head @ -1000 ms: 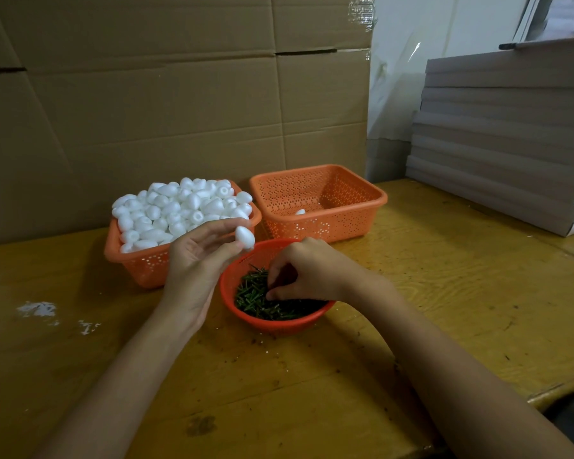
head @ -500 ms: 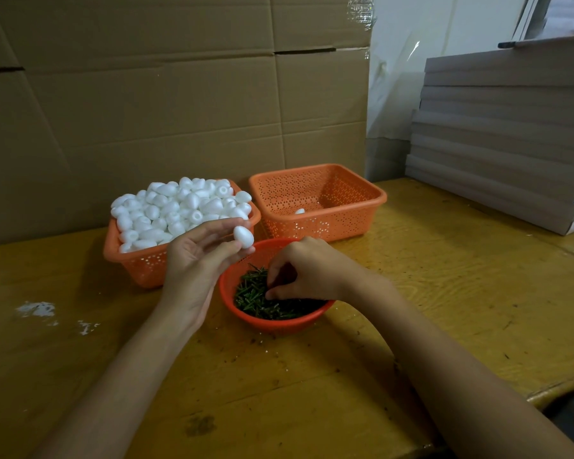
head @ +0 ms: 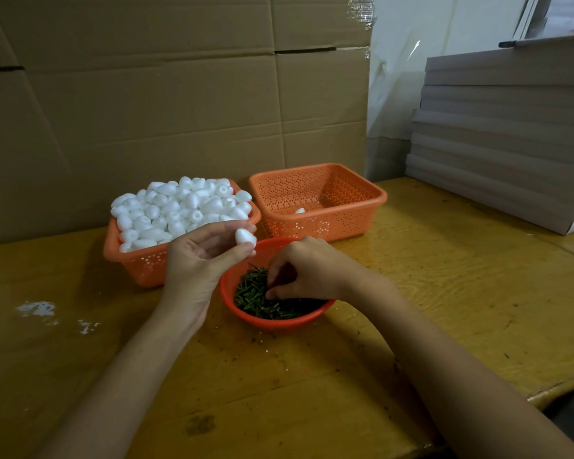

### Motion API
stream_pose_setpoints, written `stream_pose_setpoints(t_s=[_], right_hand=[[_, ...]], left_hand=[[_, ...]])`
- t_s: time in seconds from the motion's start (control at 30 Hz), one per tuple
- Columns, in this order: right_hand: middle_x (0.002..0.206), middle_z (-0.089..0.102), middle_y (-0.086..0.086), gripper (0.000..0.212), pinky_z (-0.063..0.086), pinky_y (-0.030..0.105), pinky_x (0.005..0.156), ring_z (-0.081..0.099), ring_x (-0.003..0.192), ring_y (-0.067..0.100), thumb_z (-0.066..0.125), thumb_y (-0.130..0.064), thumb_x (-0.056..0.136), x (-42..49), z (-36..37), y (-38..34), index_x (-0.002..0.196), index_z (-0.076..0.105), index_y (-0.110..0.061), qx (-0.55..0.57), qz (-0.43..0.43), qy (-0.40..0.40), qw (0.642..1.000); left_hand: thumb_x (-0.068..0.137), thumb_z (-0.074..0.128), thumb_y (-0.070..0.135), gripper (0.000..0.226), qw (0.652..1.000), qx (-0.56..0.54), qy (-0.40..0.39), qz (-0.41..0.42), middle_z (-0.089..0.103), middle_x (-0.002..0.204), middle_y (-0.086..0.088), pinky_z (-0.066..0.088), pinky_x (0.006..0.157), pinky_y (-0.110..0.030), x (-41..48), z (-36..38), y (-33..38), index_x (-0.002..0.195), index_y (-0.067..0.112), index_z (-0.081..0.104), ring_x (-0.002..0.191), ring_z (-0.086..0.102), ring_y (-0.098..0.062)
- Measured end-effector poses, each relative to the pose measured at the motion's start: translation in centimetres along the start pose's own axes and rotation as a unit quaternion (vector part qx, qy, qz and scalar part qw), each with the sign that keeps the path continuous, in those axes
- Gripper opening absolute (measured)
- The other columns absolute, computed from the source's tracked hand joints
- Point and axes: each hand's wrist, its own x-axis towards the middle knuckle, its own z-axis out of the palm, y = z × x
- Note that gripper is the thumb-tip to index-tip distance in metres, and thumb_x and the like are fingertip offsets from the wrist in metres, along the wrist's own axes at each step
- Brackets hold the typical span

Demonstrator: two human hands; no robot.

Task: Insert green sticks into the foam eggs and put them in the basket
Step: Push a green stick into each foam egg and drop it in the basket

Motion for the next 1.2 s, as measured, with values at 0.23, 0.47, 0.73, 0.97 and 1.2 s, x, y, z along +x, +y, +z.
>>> stream_pose_setpoints(t_s=[0.23, 0.47, 0.73, 0.97, 1.2], right_hand=[[0.1, 0.077, -0.017, 0.016, 0.056, 0.036, 0.088, 0.067, 0.094, 0.005, 0.081, -0.042, 0.088, -0.06, -0.07, -0.05, 0.098, 0.081, -0.031, -0.003, -0.005, 0.001, 1.0], [0.099, 0.077, -0.017, 0.017, 0.056, 0.037, 0.088, 0.068, 0.094, 0.006, 0.081, -0.043, 0.087, -0.08, -0.08, -0.14, 0.098, 0.081, -0.031, -0.006, -0.003, 0.004, 1.0], [0.099, 0.076, -0.016, 0.018, 0.056, 0.037, 0.088, 0.068, 0.094, 0.007, 0.081, -0.044, 0.087, -0.12, -0.12, -0.15, 0.099, 0.081, -0.03, -0.007, 0.001, 0.002, 1.0], [0.1, 0.076, -0.016, 0.018, 0.056, 0.037, 0.089, 0.068, 0.095, 0.006, 0.08, -0.044, 0.088, -0.12, -0.19, -0.22, 0.099, 0.081, -0.03, -0.008, 0.0, -0.002, 1.0], [0.1, 0.076, -0.016, 0.018, 0.056, 0.038, 0.089, 0.068, 0.095, 0.007, 0.081, -0.044, 0.087, -0.1, -0.16, -0.26, 0.099, 0.081, -0.031, -0.01, 0.001, 0.0, 1.0]], left_hand=[[0.073, 0.087, 0.011, 0.032, 1.0, 0.007, -0.009, -0.003, 0.08, 0.117, -0.012, 0.064, 0.096, -0.041, 0.12, -0.2, -0.08, 0.104, 0.019, 0.084, 0.107, 0.077, -0.033], [0.071, 0.088, 0.012, 0.033, 1.0, 0.013, -0.007, -0.009, 0.08, 0.111, -0.013, 0.064, 0.096, -0.042, 0.13, -0.14, -0.27, 0.103, 0.022, 0.085, 0.097, 0.079, -0.026], [0.074, 0.085, 0.012, 0.029, 1.0, 0.009, -0.012, -0.008, 0.079, 0.114, -0.015, 0.065, 0.091, -0.038, 0.12, 0.02, -0.23, 0.1, 0.023, 0.084, 0.106, 0.077, -0.033], [0.074, 0.088, 0.015, 0.028, 1.0, 0.008, -0.016, -0.004, 0.079, 0.113, -0.015, 0.065, 0.089, -0.037, 0.15, -0.07, -0.28, 0.101, 0.023, 0.083, 0.104, 0.078, -0.031], [0.073, 0.093, 0.013, 0.032, 1.0, 0.014, -0.012, 0.002, 0.08, 0.112, -0.013, 0.065, 0.087, -0.035, 0.2, -0.2, -0.39, 0.101, 0.024, 0.084, 0.103, 0.078, -0.03]])
